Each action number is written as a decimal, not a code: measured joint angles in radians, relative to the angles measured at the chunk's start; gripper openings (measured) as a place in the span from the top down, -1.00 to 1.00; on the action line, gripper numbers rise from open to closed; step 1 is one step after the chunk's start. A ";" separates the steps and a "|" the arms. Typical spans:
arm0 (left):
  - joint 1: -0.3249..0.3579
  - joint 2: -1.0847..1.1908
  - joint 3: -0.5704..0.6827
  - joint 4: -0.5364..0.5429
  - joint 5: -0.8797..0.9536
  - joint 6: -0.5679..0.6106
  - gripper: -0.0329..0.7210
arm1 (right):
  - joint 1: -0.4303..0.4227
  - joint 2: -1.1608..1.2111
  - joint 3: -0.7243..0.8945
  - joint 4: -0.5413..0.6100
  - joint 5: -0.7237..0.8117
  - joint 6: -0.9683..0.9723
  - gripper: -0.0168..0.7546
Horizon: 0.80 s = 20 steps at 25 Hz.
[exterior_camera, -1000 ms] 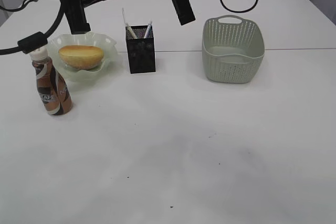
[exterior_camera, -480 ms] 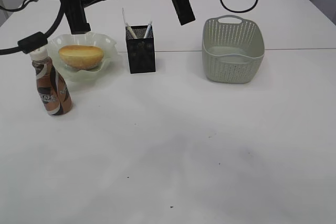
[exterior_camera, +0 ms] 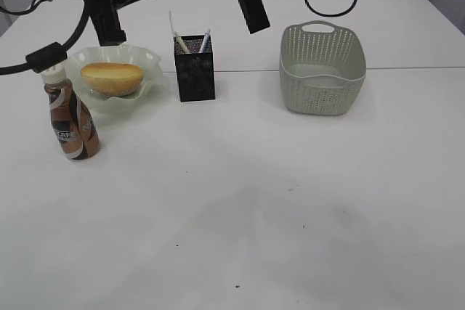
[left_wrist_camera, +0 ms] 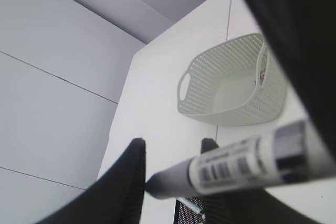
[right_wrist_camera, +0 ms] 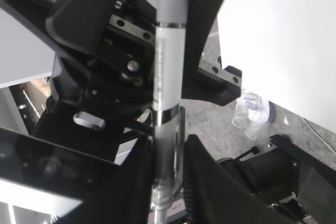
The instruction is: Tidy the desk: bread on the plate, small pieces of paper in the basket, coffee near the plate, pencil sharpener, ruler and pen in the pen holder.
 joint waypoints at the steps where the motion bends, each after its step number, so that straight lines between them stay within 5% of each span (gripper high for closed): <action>1: 0.000 0.000 0.000 -0.002 0.000 0.000 0.26 | -0.001 0.000 0.000 0.003 0.000 0.000 0.65; 20: 0.000 0.000 0.000 -0.012 0.006 0.000 0.26 | -0.002 0.000 0.000 0.006 0.000 0.000 0.65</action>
